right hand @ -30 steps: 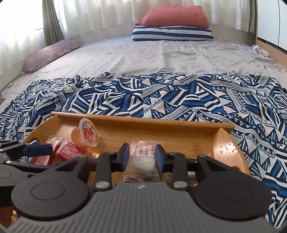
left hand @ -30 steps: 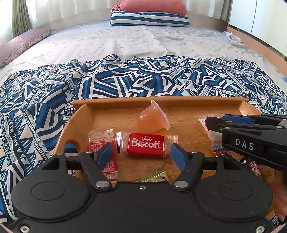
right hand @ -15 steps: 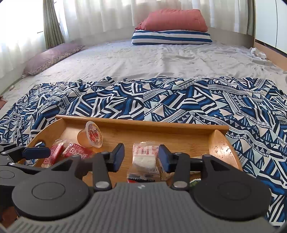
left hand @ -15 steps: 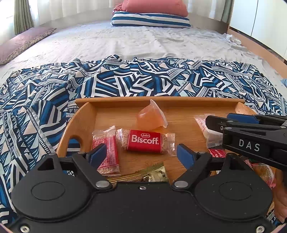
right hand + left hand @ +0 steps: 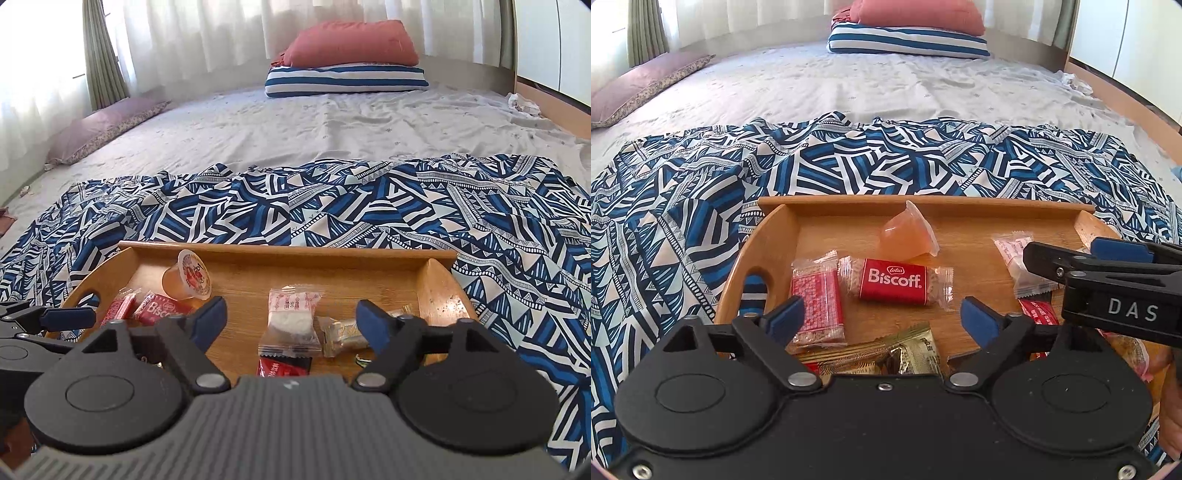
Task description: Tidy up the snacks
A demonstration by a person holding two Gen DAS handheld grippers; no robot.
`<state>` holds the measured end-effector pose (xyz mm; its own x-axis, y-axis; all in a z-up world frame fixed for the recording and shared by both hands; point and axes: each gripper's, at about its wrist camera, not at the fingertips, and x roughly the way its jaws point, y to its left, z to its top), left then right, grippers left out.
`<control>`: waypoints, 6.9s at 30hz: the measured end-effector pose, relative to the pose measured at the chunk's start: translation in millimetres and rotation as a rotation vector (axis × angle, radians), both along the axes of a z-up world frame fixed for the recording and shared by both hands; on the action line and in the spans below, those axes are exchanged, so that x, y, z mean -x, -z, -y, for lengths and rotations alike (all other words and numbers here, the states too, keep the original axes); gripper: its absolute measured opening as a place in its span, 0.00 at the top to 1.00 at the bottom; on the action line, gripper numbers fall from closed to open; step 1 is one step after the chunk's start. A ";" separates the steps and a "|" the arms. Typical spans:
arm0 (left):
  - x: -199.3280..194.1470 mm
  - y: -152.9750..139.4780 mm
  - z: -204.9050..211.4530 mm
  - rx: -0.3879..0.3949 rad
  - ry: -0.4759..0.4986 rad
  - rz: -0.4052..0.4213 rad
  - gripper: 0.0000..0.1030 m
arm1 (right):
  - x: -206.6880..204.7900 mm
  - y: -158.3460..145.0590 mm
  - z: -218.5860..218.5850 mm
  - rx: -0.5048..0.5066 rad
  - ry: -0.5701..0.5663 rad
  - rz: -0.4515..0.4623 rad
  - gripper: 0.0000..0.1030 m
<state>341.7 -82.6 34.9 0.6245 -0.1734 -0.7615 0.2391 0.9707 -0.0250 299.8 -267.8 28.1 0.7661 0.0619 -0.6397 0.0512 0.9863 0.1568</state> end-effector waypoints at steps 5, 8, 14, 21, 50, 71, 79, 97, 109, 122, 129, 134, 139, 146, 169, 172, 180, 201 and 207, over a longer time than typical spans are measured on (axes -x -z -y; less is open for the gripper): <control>4.6 -6.5 -4.2 0.011 -0.010 0.001 0.03 | 4.6 -5.3 2.5 -0.002 0.014 -0.001 0.12; 8.2 -11.3 -6.9 0.017 -0.021 0.003 0.02 | 8.9 -9.3 4.0 -0.004 0.026 0.003 0.11; 21.2 -22.4 -14.3 0.028 -0.035 0.009 0.02 | 22.5 -18.1 7.0 -0.015 0.045 0.015 0.08; 43.1 -41.3 -21.7 0.037 -0.032 0.029 0.02 | 47.8 -38.9 3.8 -0.003 0.024 0.055 0.03; 191.6 -129.0 -34.3 0.011 0.042 0.114 0.02 | 180.1 -121.7 -13.0 0.062 -0.011 0.157 0.01; 309.0 -116.7 -67.5 0.045 0.029 0.170 0.01 | 274.5 -117.8 -30.4 0.042 -0.057 0.243 0.00; 324.9 -84.9 -82.6 0.075 -0.020 0.129 0.01 | 300.0 -87.1 -46.4 0.094 -0.066 0.250 0.00; 324.7 -16.6 -98.0 0.045 -0.114 0.085 0.01 | 316.0 -8.8 -42.6 0.114 0.026 0.184 0.00; 320.2 7.9 -98.6 0.013 -0.122 0.115 0.01 | 313.5 21.1 -51.1 0.160 0.032 0.166 0.00; 319.4 22.4 -98.4 -0.007 -0.126 0.139 0.01 | 311.0 42.0 -56.5 0.164 0.044 0.129 0.00; 315.1 31.4 -103.3 -0.003 -0.158 0.132 0.01 | 308.2 50.9 -57.6 0.159 0.048 0.101 0.00; 316.0 34.1 -103.0 -0.018 -0.157 0.153 0.01 | 306.6 55.0 -59.7 0.169 0.049 0.097 0.00; 315.6 37.8 -101.9 -0.021 -0.157 0.163 0.00 | 303.8 57.0 -61.7 0.170 0.052 0.093 0.00; 313.2 40.4 -105.0 -0.002 -0.152 0.153 0.00 | 301.4 59.5 -64.7 0.192 0.043 0.081 0.00; 308.6 42.4 -105.0 -0.009 -0.140 0.132 0.00 | 292.9 60.0 -69.0 0.232 0.020 0.027 0.00; 308.1 42.4 -105.3 -0.006 -0.141 0.129 0.00 | 292.9 60.0 -69.1 0.231 0.020 0.027 0.00; 306.7 42.0 -106.1 -0.002 -0.144 0.119 0.00 | 292.1 59.8 -68.7 0.233 0.015 0.020 0.00; 305.1 41.7 -106.3 0.000 -0.145 0.107 0.00 | 290.2 59.2 -67.8 0.230 0.013 0.008 0.00; 304.9 41.5 -106.6 0.001 -0.145 0.106 0.00 | 290.3 59.1 -67.7 0.230 0.013 0.008 0.00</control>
